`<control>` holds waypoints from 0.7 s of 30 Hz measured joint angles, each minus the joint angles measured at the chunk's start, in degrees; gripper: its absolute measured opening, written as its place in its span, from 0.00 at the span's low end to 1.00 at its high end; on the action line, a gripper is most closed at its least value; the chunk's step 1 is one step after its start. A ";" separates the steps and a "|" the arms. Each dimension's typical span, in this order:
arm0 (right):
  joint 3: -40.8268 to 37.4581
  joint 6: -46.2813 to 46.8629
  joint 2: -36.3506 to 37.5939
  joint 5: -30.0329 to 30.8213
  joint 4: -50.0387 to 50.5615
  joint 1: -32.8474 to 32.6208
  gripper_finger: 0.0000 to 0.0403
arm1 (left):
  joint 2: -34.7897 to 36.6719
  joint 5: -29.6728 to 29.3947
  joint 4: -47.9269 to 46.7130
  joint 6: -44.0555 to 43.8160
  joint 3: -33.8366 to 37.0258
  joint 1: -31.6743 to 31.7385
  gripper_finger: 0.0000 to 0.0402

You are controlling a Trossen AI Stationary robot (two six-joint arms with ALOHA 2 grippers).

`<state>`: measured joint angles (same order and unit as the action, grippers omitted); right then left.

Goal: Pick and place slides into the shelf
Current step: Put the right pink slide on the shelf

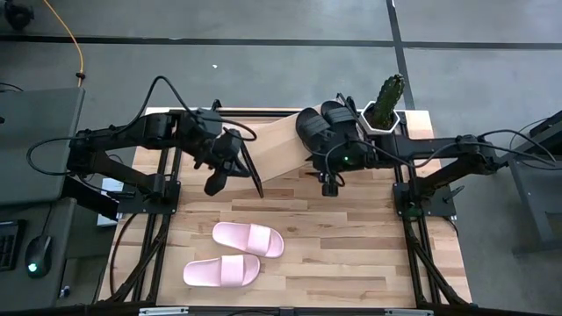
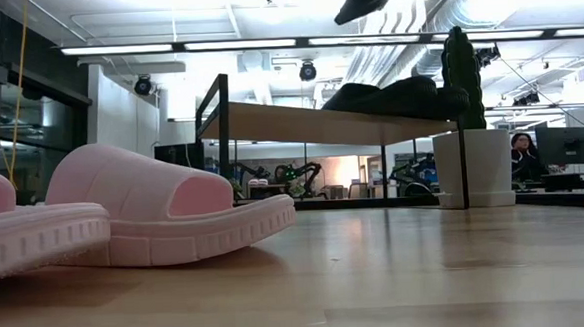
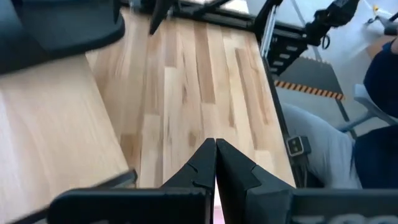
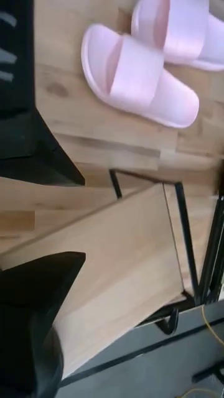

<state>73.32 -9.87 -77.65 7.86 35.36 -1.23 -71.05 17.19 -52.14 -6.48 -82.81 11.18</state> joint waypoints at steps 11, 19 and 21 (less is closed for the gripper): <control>-0.01 6.72 -0.15 0.99 -0.02 -4.56 0.43 | 0.00 0.77 -3.46 -5.99 0.00 -5.00 0.00; -1.53 8.93 -2.02 0.84 -0.92 -7.97 0.43 | 0.00 -5.15 -3.29 -10.29 0.05 -14.43 0.00; -2.03 10.46 -2.66 0.70 -0.99 -8.90 0.43 | 0.02 -6.61 -1.92 -11.64 1.11 -16.19 0.00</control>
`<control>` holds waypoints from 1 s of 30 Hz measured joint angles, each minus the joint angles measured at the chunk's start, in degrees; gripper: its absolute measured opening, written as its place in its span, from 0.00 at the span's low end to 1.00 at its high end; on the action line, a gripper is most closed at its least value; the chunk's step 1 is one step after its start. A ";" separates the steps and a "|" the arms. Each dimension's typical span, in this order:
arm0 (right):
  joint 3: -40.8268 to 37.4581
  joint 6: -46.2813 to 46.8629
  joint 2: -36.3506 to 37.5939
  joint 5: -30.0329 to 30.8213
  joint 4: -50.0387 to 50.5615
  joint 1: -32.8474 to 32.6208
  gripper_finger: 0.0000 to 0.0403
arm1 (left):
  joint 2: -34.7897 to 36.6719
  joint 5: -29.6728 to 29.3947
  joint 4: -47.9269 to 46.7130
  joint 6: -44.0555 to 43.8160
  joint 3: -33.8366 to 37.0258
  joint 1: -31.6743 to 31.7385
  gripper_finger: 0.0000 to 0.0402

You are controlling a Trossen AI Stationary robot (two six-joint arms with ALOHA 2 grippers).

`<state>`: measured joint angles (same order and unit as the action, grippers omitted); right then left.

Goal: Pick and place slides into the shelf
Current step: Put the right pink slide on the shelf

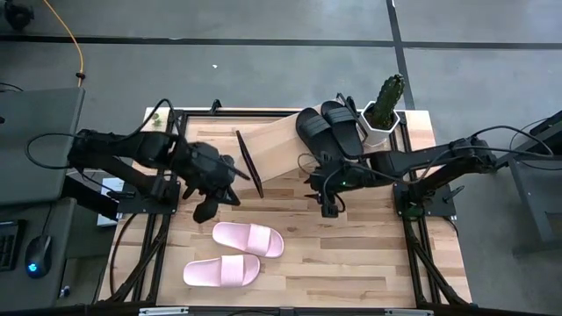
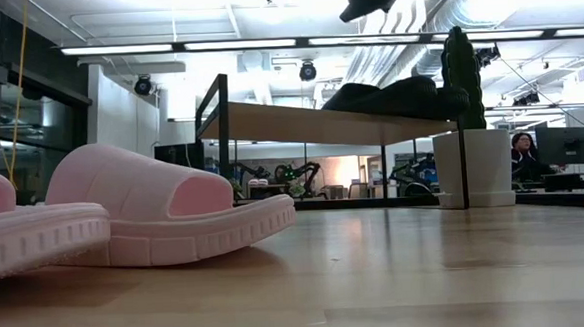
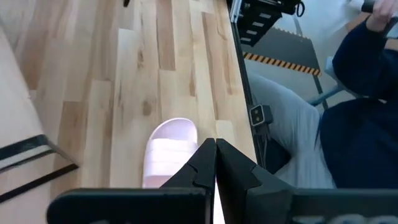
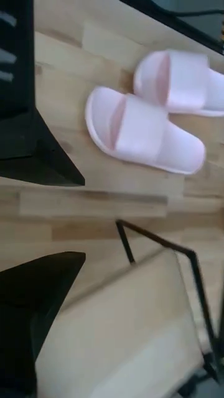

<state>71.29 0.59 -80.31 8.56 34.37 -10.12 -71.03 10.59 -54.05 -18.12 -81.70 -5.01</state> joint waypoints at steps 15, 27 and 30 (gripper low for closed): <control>0.00 0.90 -2.93 0.11 -2.25 -4.64 0.43 | 0.00 0.52 20.55 -11.84 19.60 -2.67 0.00; 0.00 -4.49 -3.44 9.63 -2.12 -10.30 0.43 | 0.00 2.82 39.13 -21.18 33.62 -3.04 0.00; 0.00 -4.12 -3.44 10.49 -2.03 -10.77 0.43 | 0.00 1.77 41.99 -22.93 35.90 -4.31 0.00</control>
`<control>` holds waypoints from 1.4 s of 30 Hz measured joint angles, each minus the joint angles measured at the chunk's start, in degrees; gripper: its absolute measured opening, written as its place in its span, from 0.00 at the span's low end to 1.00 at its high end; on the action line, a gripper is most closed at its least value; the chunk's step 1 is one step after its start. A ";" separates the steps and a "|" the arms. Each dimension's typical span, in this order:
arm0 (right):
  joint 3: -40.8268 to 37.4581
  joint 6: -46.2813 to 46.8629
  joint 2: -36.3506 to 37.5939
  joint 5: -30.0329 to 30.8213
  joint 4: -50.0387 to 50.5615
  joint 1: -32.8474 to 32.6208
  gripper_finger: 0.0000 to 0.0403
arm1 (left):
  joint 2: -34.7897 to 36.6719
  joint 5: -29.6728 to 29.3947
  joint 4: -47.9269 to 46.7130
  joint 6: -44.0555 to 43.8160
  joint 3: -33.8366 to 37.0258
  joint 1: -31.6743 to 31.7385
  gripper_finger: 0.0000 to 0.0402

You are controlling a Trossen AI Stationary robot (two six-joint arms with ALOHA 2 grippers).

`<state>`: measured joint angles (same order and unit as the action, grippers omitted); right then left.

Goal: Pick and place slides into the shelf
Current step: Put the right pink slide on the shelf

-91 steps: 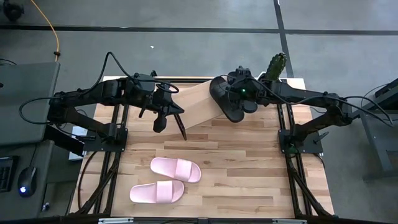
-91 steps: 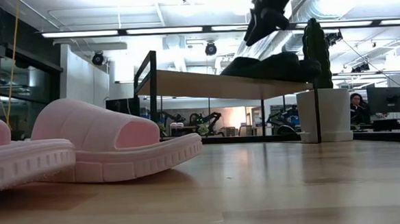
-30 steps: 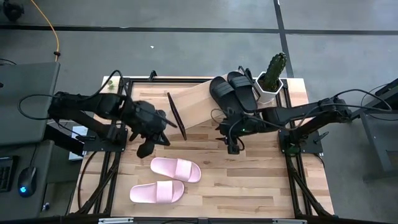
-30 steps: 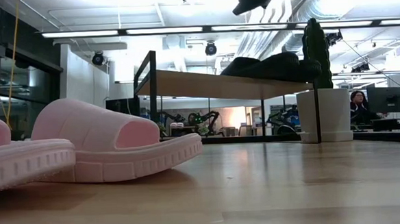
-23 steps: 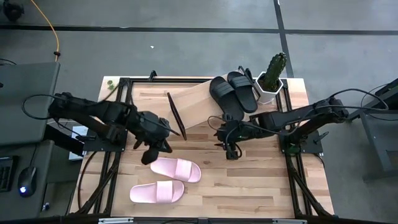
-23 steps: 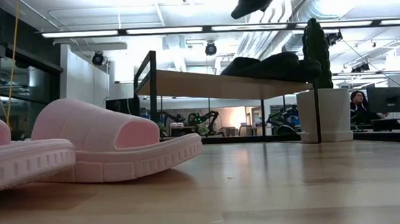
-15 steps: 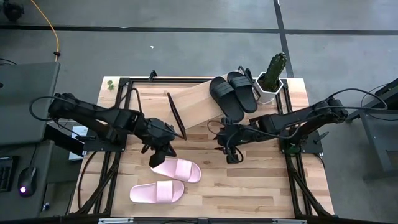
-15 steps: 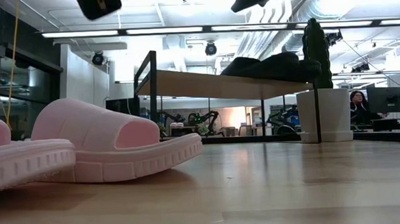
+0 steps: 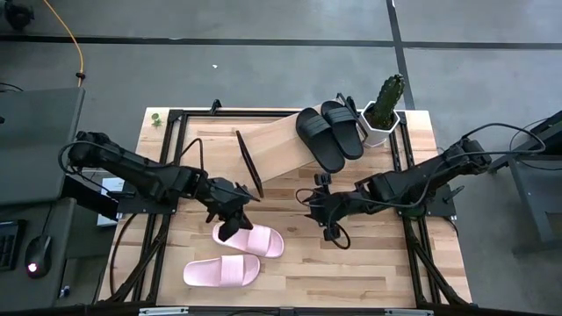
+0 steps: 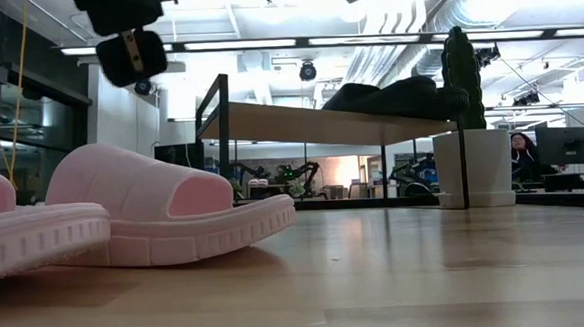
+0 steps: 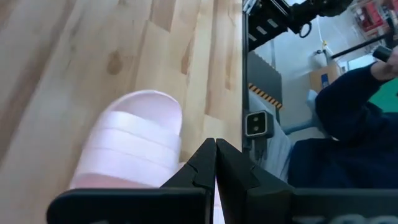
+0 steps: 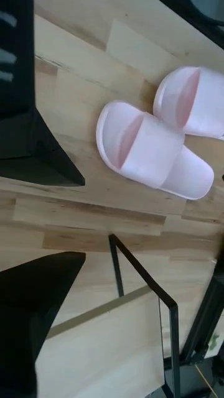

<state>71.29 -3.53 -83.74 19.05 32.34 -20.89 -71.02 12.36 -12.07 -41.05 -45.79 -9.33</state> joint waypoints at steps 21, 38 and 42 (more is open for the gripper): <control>0.02 -1.82 0.00 3.23 0.00 -0.19 0.43 | 0.00 -5.64 11.32 -12.15 12.08 -7.19 0.00; 0.04 -2.08 0.00 3.08 -0.02 -0.16 0.43 | 0.00 -7.71 12.52 -14.72 18.02 -7.21 0.00; 0.04 -1.84 0.00 3.08 -0.02 -0.16 0.43 | 0.00 -5.26 12.45 -14.76 18.02 -7.21 0.00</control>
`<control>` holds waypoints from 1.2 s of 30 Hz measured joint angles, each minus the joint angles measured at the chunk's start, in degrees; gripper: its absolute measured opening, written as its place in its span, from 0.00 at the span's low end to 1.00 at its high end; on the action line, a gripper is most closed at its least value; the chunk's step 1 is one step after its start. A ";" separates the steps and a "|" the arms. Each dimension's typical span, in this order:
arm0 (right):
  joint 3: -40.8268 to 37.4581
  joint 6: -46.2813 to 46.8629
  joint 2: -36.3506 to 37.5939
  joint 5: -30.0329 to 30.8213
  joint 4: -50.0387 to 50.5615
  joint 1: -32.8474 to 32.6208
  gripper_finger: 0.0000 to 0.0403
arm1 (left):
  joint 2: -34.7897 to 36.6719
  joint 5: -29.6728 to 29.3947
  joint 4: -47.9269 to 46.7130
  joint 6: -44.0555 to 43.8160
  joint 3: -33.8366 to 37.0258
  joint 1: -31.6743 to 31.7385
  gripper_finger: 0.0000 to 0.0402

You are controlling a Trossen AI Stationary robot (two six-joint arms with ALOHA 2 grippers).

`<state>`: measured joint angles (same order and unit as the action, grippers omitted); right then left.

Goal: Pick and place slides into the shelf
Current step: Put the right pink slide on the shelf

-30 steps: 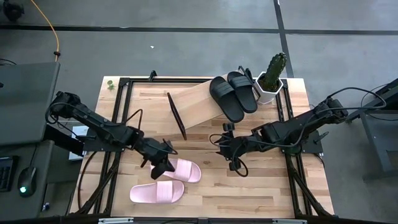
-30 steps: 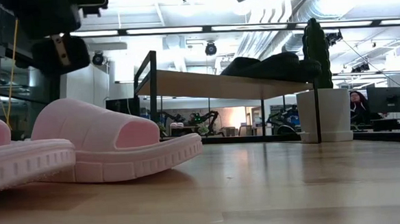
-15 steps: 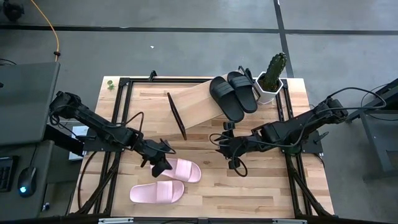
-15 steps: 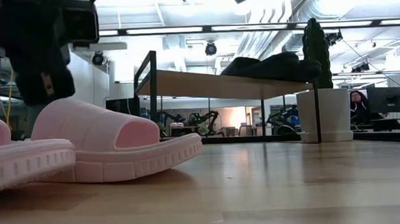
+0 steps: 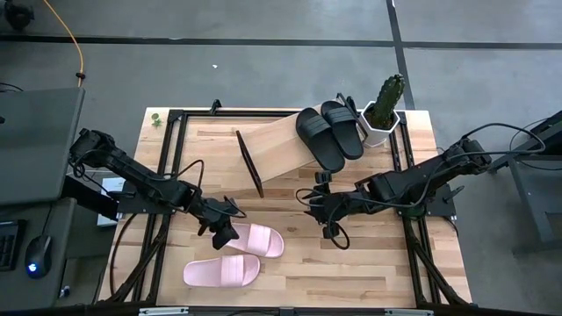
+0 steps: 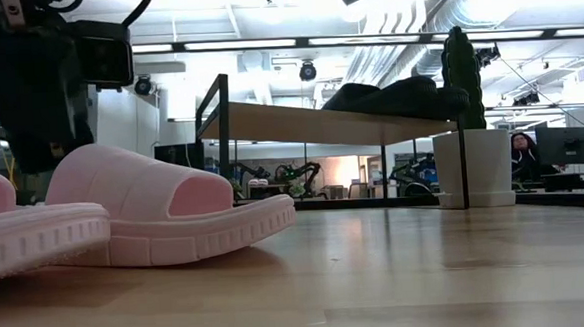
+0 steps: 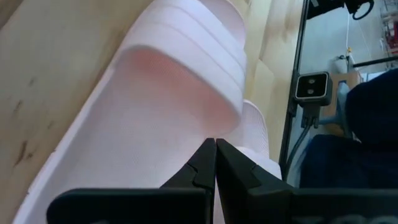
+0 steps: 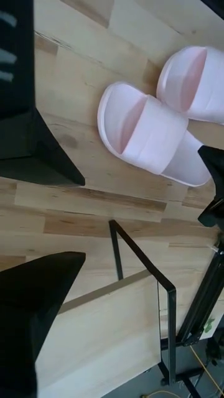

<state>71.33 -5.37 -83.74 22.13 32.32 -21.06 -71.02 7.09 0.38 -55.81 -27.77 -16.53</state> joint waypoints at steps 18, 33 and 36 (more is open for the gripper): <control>0.00 3.76 0.00 -0.34 -0.16 0.00 0.43 | 0.00 1.44 -0.20 0.00 0.00 0.00 0.00; 0.00 5.42 0.02 -0.74 -0.11 0.00 0.43 | 0.00 -3.50 -0.17 -0.01 0.00 0.00 0.43; 0.01 5.41 0.02 -0.72 -0.10 0.00 0.43 | 0.00 -3.73 -0.17 -0.47 0.00 0.02 0.47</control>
<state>71.34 0.04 -83.72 21.41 32.22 -21.06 -71.02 3.37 0.21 -56.28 -27.77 -16.51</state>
